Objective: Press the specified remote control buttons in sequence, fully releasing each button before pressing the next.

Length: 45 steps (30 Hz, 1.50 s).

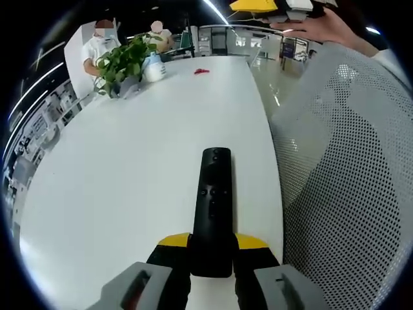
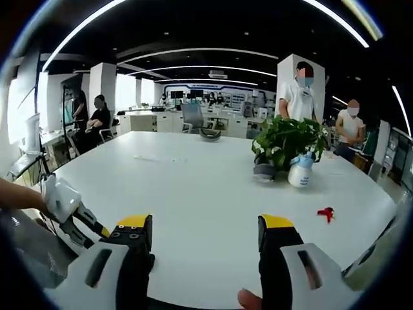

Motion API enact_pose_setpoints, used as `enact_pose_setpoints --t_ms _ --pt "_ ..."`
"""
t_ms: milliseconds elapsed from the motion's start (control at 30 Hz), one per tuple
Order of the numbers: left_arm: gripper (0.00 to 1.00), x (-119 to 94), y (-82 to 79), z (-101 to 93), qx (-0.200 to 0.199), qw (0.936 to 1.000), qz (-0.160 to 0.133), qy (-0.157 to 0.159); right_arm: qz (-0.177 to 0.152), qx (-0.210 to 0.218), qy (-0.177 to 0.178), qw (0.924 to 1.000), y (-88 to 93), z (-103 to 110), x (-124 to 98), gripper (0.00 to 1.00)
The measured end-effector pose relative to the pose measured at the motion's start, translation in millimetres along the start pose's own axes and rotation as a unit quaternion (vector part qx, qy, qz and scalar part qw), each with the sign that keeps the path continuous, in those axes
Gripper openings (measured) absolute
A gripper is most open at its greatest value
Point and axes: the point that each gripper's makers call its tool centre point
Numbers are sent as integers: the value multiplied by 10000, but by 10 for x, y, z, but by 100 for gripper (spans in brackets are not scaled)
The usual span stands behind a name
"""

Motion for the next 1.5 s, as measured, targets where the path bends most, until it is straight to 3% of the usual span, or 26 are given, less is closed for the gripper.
enact_pose_setpoints --t_ms 1500 --pt "24 35 -19 322 -21 9998 103 189 108 143 -13 9998 54 -39 22 62"
Point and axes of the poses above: the point that each gripper's makers call its tool centre point, and the gripper's own axes: x roughly forward along the fingers, z roughly to its left, y roughly out of its underside, and after that the axes turned 7 degrees about z, right-handed
